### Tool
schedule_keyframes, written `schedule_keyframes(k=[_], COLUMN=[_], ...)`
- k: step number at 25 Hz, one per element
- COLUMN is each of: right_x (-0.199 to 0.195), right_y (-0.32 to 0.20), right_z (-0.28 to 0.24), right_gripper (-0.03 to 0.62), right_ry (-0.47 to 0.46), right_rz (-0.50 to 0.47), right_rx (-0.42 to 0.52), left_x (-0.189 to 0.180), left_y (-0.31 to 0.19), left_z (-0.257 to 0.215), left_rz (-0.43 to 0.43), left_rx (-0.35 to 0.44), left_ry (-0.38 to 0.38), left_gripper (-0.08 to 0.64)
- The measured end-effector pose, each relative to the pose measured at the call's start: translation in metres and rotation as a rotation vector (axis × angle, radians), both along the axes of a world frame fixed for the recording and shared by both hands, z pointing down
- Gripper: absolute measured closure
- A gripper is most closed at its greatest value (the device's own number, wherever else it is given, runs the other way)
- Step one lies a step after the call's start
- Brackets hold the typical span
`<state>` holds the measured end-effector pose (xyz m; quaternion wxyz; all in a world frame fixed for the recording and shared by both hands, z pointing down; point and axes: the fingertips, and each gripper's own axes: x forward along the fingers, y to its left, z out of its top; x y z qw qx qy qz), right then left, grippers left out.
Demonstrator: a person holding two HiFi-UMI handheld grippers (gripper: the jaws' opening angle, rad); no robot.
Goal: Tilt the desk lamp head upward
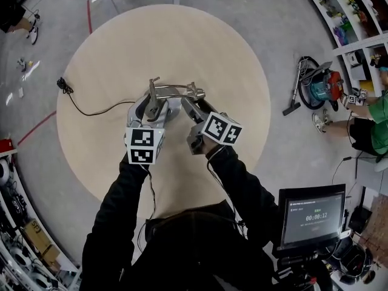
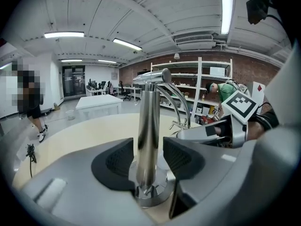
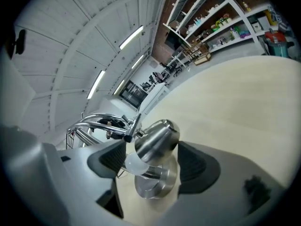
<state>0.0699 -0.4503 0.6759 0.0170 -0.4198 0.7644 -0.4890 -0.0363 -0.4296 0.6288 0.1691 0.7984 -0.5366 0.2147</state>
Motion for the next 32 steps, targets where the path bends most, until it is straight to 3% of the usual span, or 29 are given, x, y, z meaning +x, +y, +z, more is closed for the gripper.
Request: schedule_keyframes(k=[3, 11, 32], right_x=[-0.004, -0.006, 0.035], right_y=[-0.003, -0.012, -0.019], right_z=[0.008, 0.016, -0.068], right_gripper=[0.256, 0.258, 0.267], right_ry=[-0.065, -0.123, 0.240], right_rz=[0.030, 0.064, 0.056], right_rx=[-0.046, -0.063, 0.193], left_x=[0.001, 0.006, -0.006], left_y=[-0.001, -0.005, 0.010], left_z=[-0.001, 0.002, -0.004], left_rz=[0.007, 0.014, 0.001], left_rx=[0.014, 0.014, 0.012], left_ry=[-0.007, -0.045, -0.043], left_gripper=[0.368, 0.410, 0.413])
